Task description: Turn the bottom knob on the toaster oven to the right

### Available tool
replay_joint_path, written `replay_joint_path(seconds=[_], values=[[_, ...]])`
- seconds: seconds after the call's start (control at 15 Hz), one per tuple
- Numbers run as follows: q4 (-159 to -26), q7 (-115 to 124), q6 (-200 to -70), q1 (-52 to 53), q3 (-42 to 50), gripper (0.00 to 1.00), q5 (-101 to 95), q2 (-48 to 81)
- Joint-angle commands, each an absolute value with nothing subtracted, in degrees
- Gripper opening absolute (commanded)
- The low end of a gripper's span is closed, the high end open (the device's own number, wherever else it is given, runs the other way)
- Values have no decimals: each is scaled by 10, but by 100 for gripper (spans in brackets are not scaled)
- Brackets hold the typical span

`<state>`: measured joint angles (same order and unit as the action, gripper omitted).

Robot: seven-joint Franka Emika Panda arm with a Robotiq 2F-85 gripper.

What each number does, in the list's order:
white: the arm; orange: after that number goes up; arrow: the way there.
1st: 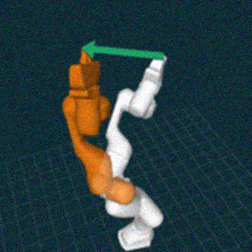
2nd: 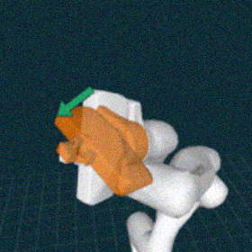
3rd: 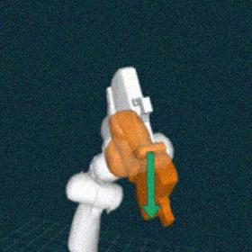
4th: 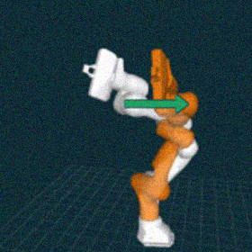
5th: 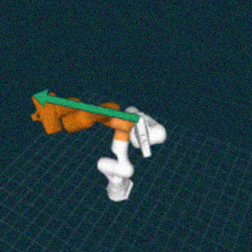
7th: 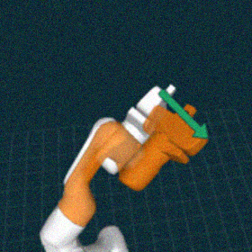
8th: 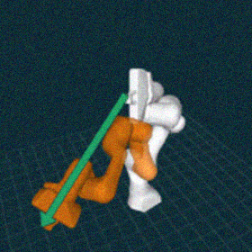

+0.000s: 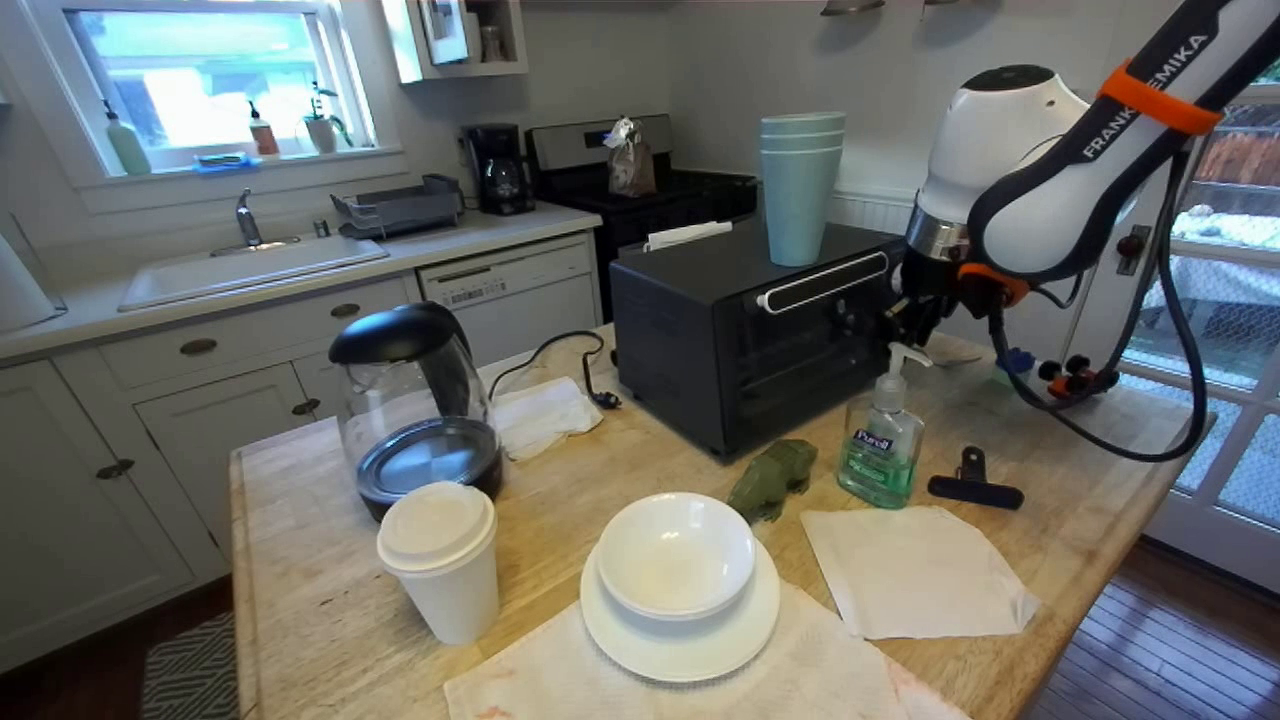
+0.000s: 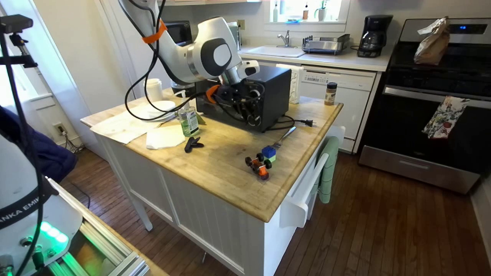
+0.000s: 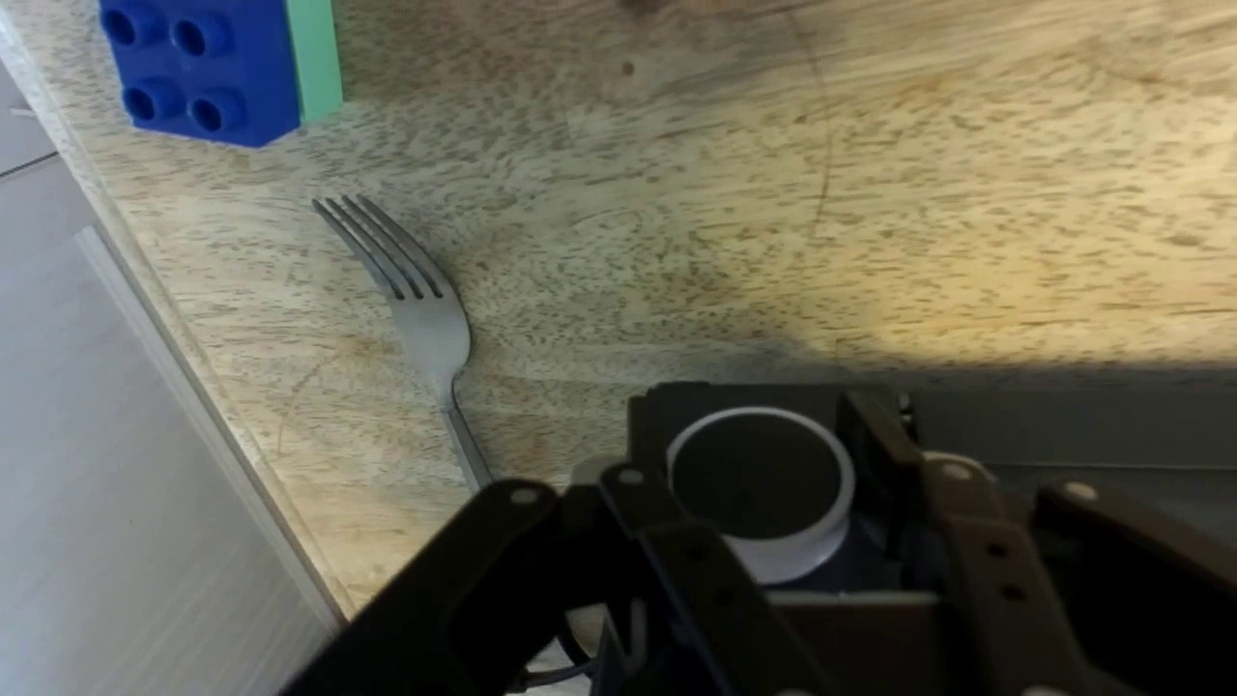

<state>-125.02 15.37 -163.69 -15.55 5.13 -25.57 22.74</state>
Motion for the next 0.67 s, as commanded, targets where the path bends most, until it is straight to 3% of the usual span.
replay_joint_path(seconds=[0.0, 0.13, 0.33, 0.6], values=[[-1237, 118, -1652, -120, 100, 55, -189, 257], [-1236, 110, -1657, -106, 115, 75, -172, 263], [-1240, 95, -1665, -95, 130, 96, -161, 267], [-1253, 75, -1678, -69, 158, 100, -182, 253]])
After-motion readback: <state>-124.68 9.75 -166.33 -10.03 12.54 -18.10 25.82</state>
